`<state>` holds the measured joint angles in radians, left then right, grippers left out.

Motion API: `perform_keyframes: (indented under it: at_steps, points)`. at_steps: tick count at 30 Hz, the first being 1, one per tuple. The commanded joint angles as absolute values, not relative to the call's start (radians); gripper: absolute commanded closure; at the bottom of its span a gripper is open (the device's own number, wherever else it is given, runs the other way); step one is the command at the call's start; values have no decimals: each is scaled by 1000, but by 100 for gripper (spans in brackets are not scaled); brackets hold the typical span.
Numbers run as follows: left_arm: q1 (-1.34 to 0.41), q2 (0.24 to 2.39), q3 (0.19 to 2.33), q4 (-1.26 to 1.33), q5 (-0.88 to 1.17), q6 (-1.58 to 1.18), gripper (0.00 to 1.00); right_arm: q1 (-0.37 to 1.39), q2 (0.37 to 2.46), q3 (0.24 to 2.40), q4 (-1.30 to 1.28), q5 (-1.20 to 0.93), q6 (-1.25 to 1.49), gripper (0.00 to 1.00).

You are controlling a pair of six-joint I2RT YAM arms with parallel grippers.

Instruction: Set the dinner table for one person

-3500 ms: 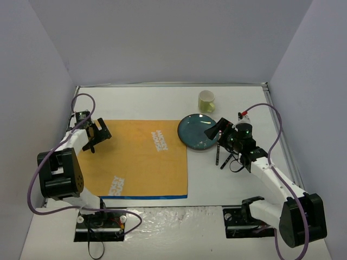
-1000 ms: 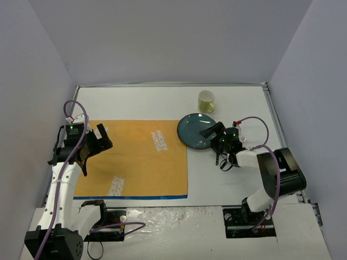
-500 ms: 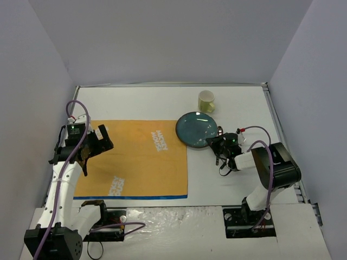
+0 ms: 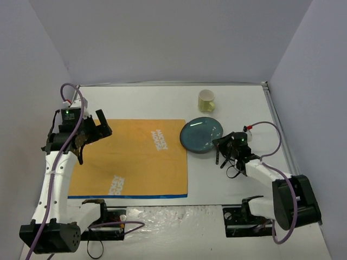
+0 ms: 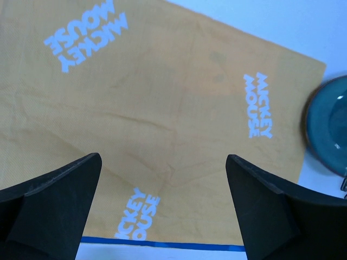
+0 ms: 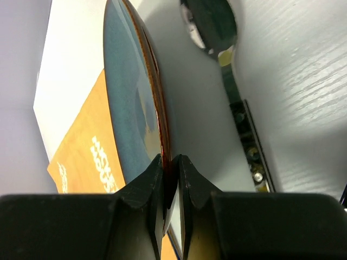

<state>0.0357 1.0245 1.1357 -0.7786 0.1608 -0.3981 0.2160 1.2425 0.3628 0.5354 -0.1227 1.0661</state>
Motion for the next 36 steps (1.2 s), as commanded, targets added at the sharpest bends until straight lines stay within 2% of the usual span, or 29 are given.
perform_keyframes:
  at_steps: [1, 9, 13, 22, 36]
  points:
    - [14, 1051, 1255, -816, 169, -400, 3, 217, 1134, 518, 601, -294, 1016, 100]
    - [-36, 1069, 1367, -854, 199, -393, 3, 371, 1260, 686, 646, -465, 956, 100]
    - [-43, 1059, 1374, -867, 193, -384, 3, 556, 1455, 802, 724, -518, 955, 100]
    - [-48, 988, 1342, -892, 166, -359, 3, 755, 1832, 1150, 817, -612, 915, 100]
    - [-46, 943, 1277, -904, 164, -362, 3, 825, 2106, 1352, 918, -670, 962, 100]
